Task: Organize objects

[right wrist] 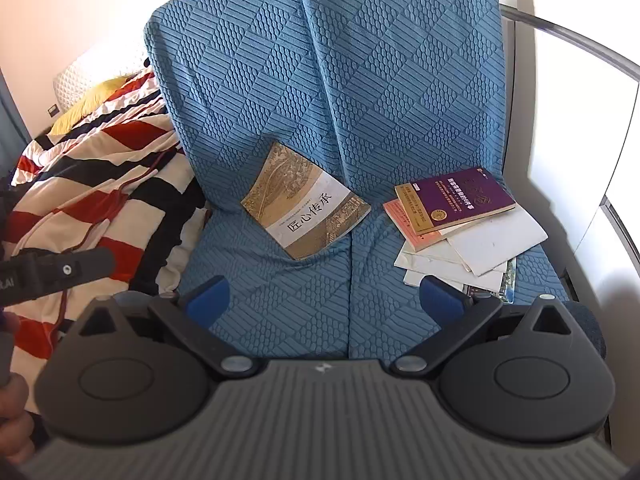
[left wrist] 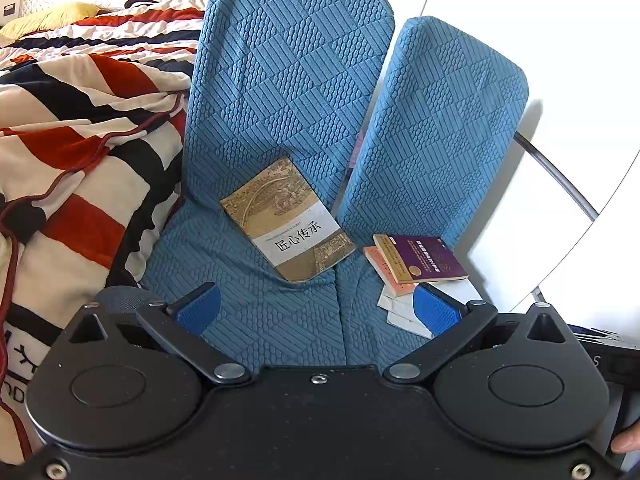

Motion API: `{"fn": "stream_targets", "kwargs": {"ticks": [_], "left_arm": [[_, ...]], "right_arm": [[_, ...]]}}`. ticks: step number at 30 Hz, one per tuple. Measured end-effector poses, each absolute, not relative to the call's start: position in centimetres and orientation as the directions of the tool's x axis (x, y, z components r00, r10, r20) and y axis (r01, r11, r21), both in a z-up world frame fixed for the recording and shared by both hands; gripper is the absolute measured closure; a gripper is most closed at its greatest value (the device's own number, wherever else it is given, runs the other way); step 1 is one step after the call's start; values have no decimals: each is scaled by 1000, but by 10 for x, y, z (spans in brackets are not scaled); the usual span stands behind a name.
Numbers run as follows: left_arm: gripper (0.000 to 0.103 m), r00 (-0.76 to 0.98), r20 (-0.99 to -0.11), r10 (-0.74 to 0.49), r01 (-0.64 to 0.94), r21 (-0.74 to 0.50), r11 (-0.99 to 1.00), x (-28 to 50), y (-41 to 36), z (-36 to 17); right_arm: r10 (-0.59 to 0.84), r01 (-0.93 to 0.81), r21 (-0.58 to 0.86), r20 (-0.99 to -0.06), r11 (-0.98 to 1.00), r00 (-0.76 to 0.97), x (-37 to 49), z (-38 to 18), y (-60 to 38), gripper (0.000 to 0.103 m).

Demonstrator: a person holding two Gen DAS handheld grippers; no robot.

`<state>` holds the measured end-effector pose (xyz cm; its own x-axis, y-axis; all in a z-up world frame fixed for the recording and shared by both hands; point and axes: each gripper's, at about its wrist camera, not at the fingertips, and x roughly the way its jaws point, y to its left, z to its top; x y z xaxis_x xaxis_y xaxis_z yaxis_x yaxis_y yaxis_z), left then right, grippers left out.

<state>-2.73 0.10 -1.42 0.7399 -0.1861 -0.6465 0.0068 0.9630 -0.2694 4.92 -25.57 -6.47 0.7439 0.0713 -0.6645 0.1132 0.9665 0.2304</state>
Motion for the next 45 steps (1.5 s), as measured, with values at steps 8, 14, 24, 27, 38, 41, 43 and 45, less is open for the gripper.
{"fn": "stream_targets", "kwargs": {"ticks": [8, 14, 24, 27, 38, 41, 43, 45], "left_arm": [[0, 746, -640, -186, -1, -279, 960, -32, 5, -16], [0, 756, -631, -177, -11, -281, 960, -33, 7, -19], [0, 745, -637, -196, 3, -291, 957, -19, 7, -26], [0, 744, -638, -198, 6, -290, 957, -14, 7, -28], [0, 740, -645, -193, -5, -292, 956, 0, 9, -40], [0, 738, -647, -194, -10, -298, 954, 4, 10, -48], [0, 734, -651, -195, -12, -299, 954, 8, 10, -53], [0, 734, -651, -192, -14, -298, 955, 12, 10, -58]], "right_arm": [[69, 98, 214, -655, 972, 752, 46, -66, -251, 0], [50, 93, 187, -643, 978, 764, 48, -69, -250, 0], [41, 98, 177, -648, 979, 760, 60, -76, -250, 0], [50, 90, 182, -649, 979, 759, 65, -75, -248, 0], [56, 65, 161, -650, 985, 757, 81, -87, -245, 0], [65, 64, 172, -652, 983, 755, 84, -92, -248, 0], [63, 61, 166, -653, 984, 755, 87, -97, -248, 0], [62, 62, 163, -658, 985, 751, 91, -102, -250, 0]]}}
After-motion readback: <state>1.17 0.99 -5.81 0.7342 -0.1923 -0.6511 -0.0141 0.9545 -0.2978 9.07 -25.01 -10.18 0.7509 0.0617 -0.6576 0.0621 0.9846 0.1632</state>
